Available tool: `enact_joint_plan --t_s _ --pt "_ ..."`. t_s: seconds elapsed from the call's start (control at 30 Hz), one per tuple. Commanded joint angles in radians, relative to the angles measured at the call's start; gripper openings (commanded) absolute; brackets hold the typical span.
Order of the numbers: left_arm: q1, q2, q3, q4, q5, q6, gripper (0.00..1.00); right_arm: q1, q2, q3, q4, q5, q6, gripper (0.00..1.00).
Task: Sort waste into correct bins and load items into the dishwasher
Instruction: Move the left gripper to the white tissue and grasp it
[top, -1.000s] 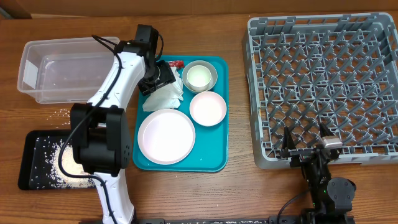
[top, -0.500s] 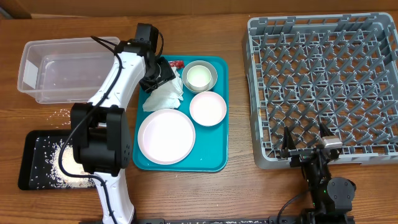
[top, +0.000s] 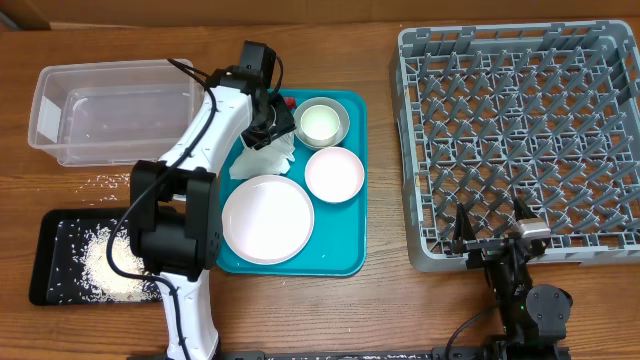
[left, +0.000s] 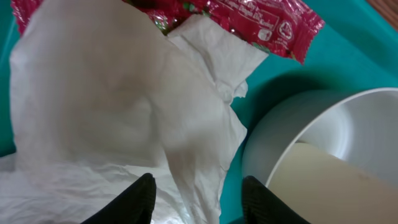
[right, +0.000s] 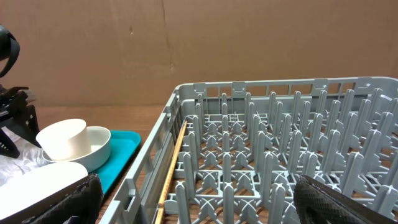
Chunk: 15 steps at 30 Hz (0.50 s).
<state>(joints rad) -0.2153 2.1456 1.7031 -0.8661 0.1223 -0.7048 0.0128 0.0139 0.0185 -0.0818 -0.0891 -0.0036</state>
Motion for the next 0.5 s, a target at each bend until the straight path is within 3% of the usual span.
enact_joint_plan --t_s 0.0,0.33,0.47 --pt "0.005 0.019 0.013 -0.003 -0.026 -0.006 0.43 -0.006 -0.011 -0.010 0.005 0.006 -0.001 1.00" --pt "0.019 0.020 0.013 -0.035 -0.062 -0.006 0.40 -0.006 -0.011 -0.010 0.005 0.005 -0.001 1.00" --pt "0.019 0.020 0.013 -0.035 -0.050 -0.006 0.31 -0.006 -0.011 -0.010 0.005 0.005 -0.001 1.00"
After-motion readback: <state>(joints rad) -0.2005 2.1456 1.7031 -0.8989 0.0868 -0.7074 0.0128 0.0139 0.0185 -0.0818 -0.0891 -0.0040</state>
